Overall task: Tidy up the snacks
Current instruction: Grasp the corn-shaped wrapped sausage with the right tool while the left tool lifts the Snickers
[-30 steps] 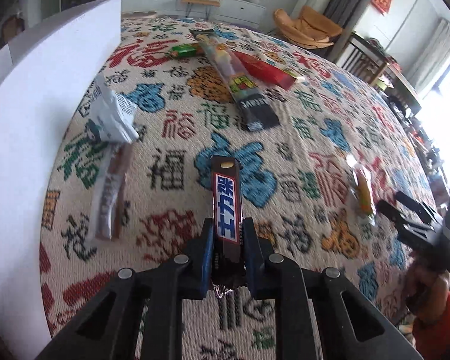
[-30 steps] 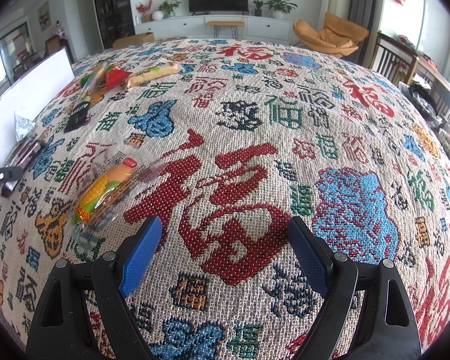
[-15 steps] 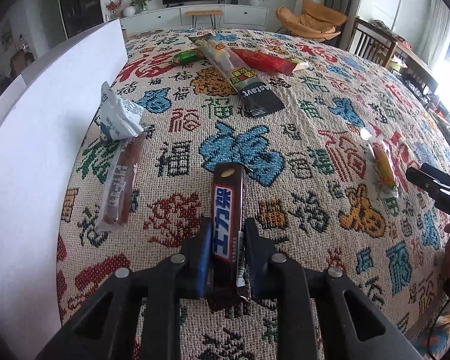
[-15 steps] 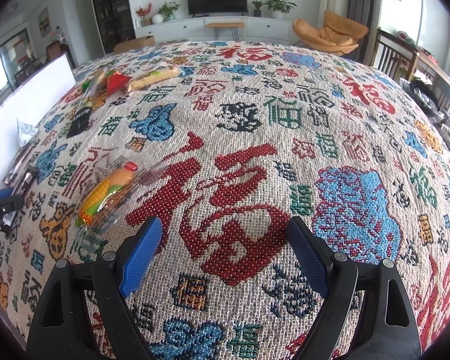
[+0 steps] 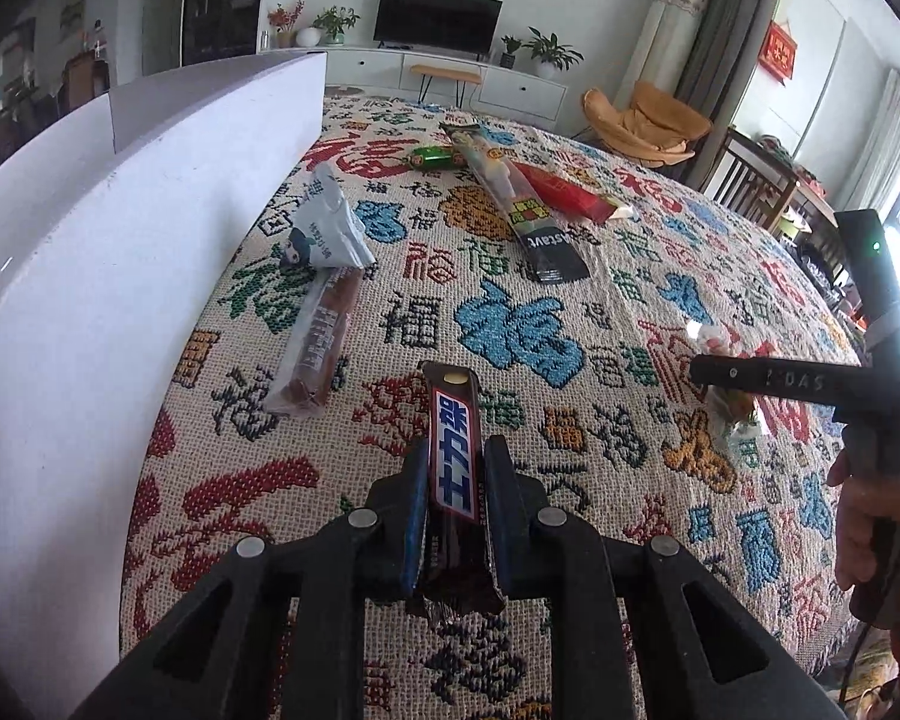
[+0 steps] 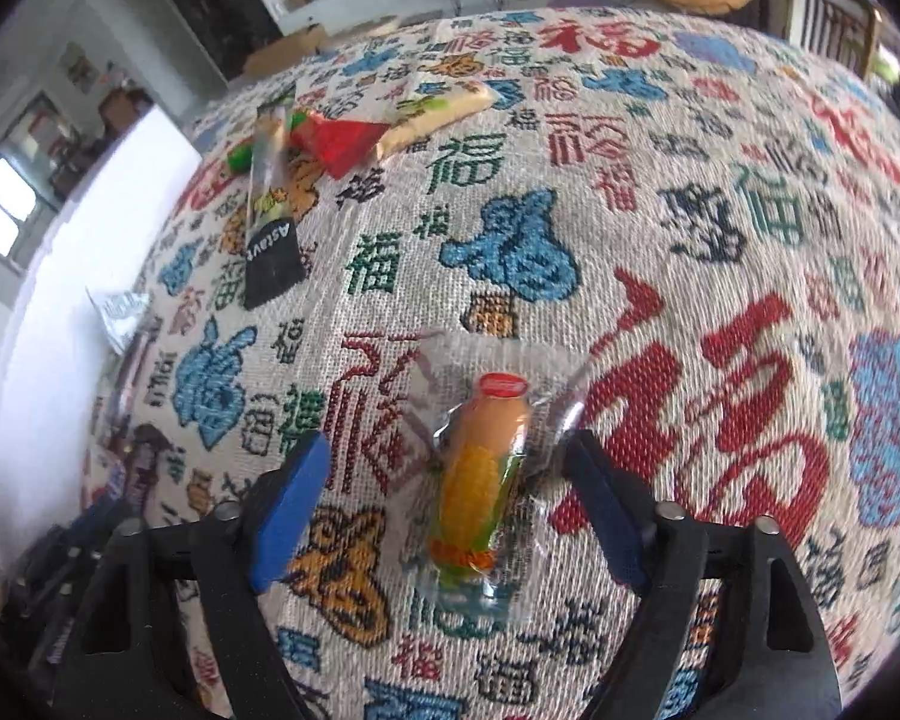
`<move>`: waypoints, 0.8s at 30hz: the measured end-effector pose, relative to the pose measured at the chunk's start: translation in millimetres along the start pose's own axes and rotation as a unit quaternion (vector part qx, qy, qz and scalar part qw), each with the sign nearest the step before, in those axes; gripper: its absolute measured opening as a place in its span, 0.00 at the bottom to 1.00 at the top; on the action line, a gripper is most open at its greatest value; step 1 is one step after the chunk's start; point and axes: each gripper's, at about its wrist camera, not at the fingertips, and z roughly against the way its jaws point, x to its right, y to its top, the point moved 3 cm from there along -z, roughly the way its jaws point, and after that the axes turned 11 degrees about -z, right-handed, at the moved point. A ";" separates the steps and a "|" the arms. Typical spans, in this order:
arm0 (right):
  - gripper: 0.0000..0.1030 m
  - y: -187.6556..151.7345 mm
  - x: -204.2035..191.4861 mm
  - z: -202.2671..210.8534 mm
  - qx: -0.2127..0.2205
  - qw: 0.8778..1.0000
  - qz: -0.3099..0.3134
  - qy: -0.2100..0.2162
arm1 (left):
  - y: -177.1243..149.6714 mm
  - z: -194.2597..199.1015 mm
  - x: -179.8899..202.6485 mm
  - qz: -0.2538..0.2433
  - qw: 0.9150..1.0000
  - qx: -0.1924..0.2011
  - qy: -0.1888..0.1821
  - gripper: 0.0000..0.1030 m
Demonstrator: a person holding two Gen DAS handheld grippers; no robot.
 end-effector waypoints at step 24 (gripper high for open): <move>0.39 19.4 -299.1 118.2 -0.053 0.928 0.120 0.349 | 47.7 185.1 -174.3 0.140 0.977 0.129 0.096 0.18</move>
